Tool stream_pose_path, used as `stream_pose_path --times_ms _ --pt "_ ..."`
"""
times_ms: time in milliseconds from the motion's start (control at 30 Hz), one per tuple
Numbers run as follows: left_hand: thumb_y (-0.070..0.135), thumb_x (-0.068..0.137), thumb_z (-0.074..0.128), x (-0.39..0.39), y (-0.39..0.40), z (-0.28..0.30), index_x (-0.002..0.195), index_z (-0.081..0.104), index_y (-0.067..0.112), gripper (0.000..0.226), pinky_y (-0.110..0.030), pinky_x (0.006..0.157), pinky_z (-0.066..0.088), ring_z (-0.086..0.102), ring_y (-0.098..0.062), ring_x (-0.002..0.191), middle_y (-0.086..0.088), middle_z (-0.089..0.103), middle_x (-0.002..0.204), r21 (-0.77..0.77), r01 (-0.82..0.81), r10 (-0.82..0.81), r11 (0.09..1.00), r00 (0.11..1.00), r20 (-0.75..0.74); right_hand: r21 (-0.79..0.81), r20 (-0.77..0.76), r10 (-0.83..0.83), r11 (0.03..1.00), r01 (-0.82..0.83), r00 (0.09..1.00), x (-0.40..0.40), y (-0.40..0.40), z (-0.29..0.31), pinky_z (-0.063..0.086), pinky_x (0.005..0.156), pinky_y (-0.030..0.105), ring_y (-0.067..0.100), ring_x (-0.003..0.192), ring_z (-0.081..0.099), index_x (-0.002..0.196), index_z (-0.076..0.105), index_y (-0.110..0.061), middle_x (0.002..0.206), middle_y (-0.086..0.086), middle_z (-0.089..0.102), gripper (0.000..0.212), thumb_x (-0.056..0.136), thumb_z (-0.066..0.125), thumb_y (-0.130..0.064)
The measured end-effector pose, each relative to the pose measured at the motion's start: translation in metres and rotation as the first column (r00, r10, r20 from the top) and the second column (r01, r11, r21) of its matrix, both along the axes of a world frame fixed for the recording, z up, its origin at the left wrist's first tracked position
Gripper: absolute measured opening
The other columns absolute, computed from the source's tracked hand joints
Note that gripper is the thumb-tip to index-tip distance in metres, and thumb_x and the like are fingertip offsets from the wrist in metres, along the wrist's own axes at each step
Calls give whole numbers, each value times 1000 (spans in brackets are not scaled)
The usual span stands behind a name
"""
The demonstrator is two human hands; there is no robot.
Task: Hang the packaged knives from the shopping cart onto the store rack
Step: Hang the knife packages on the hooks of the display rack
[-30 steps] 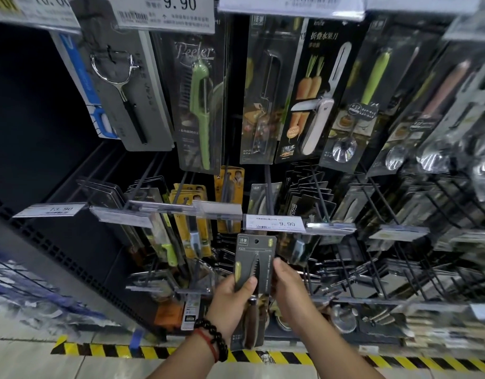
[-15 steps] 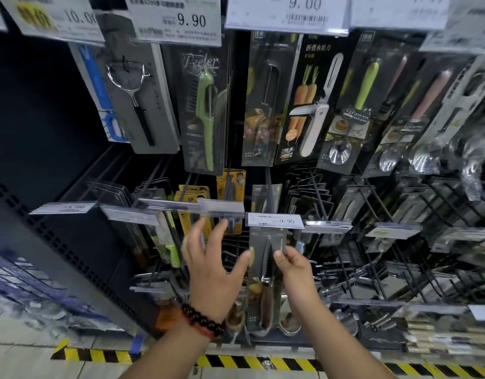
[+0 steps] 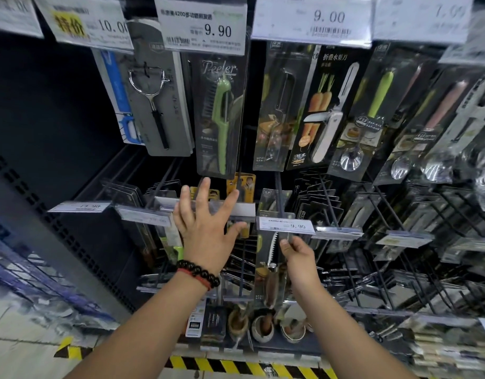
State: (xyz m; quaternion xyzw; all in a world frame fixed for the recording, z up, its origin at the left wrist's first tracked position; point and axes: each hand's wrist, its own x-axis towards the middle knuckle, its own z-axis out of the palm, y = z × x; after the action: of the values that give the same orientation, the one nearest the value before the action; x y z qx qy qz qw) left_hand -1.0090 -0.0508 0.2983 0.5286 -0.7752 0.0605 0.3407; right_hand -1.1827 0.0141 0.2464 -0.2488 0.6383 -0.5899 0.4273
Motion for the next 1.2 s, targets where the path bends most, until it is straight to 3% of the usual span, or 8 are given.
stream_pose_path --times_ms 200,367,533,667,833,967,1067,1200 --pt "54 75 71 1 -4 -5 128 49 41 59 -61 107 18 14 -41 139 -6 28 149 -77 -17 18 997 1000 9 30 -100 28 999 -25 995 1 1 1 44 78 23 18 93 58 104 64 -3 96 2 68 17 101 50 -12" --pt "58 78 66 1 -6 -7 127 48 41 55 -57 108 13 15 -39 139 -4 29 147 -109 -9 10 994 1000 4 12 -93 18 1000 -17 996 4 3 4 43 76 19 9 87 58 112 63 -1 101 3 67 21 101 50 -13" --pt "55 74 71 1 -6 -8 126 53 39 56 -58 108 13 16 -38 139 -3 30 146 -94 -13 13 996 1000 -1 1 -84 6 1000 -6 996 6 12 2 39 66 20 7 68 50 77 55 -14 70 -9 54 24 100 50 -8" --pt "60 78 57 2 -6 -8 125 55 38 52 -61 106 17 16 -37 139 -3 31 146 -98 -12 12 995 1000 0 -11 -71 -3 1000 3 997 4 16 0 40 70 22 12 78 52 91 58 -7 82 -2 58 14 101 50 -12" --pt "61 78 55 1 -7 -10 125 54 39 52 -59 107 16 17 -37 138 -3 32 144 -117 -19 20 993 1000 4 -16 -73 -41 999 40 997 3 16 4 37 68 25 14 72 46 81 55 -10 76 1 51 21 101 50 -11" --pt "61 77 57 1 -7 -10 125 53 38 52 -60 105 19 19 -37 137 -3 33 143 -130 -29 30 991 1000 8 -24 -67 -104 994 103 992 5 10 6 43 78 39 31 75 44 92 55 8 80 21 44 20 100 52 -10" --pt "61 77 57 0 -6 -10 124 53 37 53 -60 105 19 20 -37 136 -4 34 142 -140 -29 31 990 1000 7 -39 -51 -120 992 118 992 4 10 6 44 82 36 28 84 55 104 59 9 88 21 57 21 99 52 -10" --pt "61 77 57 0 -7 -10 124 54 37 52 -60 104 20 21 -38 135 -4 35 141 -151 -30 32 988 999 7 -50 -73 -110 993 106 991 4 14 4 36 68 29 20 77 46 91 57 8 80 11 51 19 99 52 -9"
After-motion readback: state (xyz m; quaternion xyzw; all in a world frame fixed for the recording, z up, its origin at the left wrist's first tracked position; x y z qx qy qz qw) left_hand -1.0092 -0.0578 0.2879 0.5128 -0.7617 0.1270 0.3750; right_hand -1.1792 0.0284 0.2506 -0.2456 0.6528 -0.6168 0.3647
